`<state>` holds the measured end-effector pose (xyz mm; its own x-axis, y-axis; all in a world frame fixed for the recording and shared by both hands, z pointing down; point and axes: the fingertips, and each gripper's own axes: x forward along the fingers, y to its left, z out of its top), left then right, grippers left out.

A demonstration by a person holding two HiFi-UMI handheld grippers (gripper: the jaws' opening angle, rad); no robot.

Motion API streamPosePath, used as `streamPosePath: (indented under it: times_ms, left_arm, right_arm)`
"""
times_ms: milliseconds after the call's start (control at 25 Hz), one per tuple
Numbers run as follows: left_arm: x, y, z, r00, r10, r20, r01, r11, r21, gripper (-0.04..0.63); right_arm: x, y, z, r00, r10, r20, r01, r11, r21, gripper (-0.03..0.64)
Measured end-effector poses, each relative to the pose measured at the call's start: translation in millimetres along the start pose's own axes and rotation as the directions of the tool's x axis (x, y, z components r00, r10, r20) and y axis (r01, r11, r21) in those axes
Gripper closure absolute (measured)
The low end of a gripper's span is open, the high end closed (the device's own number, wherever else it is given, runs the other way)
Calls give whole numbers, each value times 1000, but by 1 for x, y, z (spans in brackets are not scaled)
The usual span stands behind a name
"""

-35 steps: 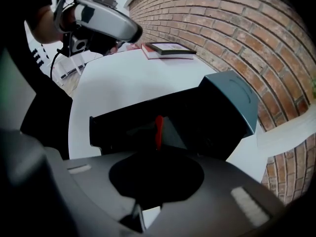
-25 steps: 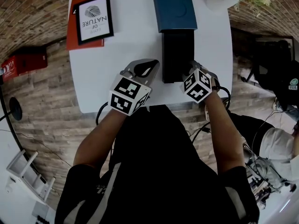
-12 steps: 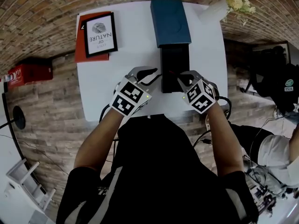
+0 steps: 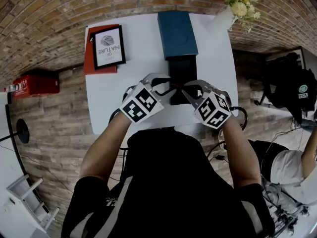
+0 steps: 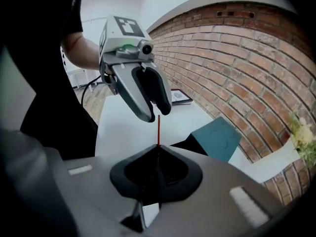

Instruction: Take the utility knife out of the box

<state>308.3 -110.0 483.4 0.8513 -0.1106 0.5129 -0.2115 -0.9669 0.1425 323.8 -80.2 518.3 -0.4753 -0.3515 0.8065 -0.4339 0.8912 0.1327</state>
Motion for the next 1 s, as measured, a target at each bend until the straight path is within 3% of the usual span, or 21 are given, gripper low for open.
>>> streamPosePath:
  times_ms: [280,440,1000]
  left_arm:
    - [-6,-19,24,998,-58,-1,58,995,83,480]
    - [-9,-25,34,998,-62,-1,62,992,114,541]
    - [-17,-42,45,998,-41,-53,52,973,223,539]
  right_arm:
    - [-22,3,14,999,18,51,-14,997,-78,604]
    - [-31,2,19,997,13,74,-5,995,-104,604]
    - [-54,8,31,990,52,128,-30,985,-168,604]
